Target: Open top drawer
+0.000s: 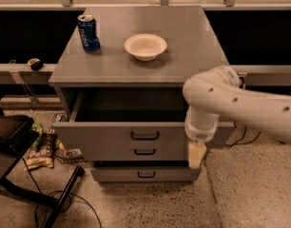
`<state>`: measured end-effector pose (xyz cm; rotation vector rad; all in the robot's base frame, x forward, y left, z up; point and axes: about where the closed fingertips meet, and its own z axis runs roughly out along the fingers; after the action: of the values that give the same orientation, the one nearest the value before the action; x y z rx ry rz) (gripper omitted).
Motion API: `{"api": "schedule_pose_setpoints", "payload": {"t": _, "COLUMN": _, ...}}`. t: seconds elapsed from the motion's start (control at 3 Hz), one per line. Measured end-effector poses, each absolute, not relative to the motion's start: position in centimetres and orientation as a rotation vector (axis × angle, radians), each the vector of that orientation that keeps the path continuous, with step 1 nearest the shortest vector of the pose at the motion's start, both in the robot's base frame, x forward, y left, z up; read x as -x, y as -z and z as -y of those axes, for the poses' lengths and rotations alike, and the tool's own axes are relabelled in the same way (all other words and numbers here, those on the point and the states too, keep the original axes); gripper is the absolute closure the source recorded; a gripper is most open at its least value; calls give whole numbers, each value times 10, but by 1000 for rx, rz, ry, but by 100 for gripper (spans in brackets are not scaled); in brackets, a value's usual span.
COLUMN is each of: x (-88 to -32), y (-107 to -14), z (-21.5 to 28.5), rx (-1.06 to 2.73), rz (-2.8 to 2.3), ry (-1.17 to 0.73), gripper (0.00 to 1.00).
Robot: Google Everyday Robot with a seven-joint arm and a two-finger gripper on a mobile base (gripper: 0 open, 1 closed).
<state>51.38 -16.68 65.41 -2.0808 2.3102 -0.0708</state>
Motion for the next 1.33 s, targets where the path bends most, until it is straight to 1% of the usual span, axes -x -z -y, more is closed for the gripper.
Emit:
{"api": "schedule_pose_setpoints", "payload": {"t": 0.67, "x": -507, "y": -659, "z": 175, "rx": 2079, "rz": -2336, "ry": 85, "gripper": 73}}
{"api": "schedule_pose_setpoints", "payload": {"t": 1.0, "x": -481, "y": -662, "z": 190, "rx": 2090, "rz": -2393, "ry": 115, "gripper": 96}}
{"api": "schedule_pose_setpoints", "payload": {"t": 1.33, "x": -478, "y": -662, "z": 189, "rx": 2090, "rz": -2393, "ry": 115, "gripper": 100}}
